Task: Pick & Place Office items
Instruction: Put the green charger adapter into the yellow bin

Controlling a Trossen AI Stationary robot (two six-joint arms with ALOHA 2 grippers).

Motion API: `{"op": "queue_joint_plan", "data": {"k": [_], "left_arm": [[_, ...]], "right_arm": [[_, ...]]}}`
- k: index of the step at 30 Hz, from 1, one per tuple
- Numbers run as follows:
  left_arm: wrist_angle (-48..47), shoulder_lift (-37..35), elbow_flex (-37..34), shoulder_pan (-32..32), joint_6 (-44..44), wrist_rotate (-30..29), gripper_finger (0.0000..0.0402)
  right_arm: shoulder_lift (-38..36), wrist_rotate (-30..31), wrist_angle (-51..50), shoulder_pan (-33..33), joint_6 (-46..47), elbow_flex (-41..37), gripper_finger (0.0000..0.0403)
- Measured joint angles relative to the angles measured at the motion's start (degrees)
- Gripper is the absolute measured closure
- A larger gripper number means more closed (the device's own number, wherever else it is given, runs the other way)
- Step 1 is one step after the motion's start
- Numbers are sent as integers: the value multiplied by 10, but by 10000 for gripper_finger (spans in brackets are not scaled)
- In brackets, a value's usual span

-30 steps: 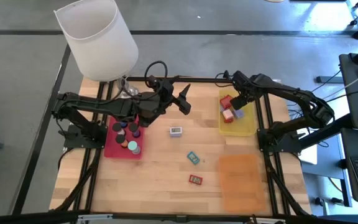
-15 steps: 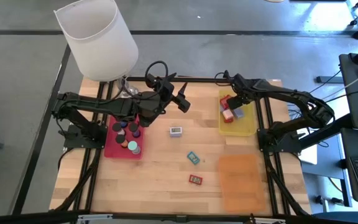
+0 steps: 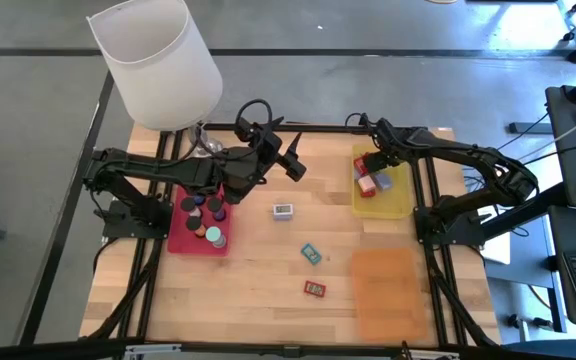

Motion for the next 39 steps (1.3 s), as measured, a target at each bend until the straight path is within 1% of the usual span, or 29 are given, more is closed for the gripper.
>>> {"op": "queue_joint_plan", "data": {"k": [12, 15, 21, 27, 34, 39], "left_arm": [[0, 0, 0, 0, 2, 0, 155], [0, 0, 0, 2, 22, -2, 155], [0, 0, 0, 2, 36, -30, 155], [0, 0, 0, 2, 40, -46, 155], [0, 0, 0, 2, 47, -46, 155], [0, 0, 0, 2, 51, -46, 155]], "right_arm": [[0, 14, 24, 0, 6, 0, 246], [0, 16, 26, 0, 6, 0, 246], [1, 16, 38, 0, 1, 0, 243], [20, 16, 41, 0, -4, 0, 233], [43, 20, 52, 0, -14, 2, 235], [45, 20, 54, 0, -18, 2, 223]]}}
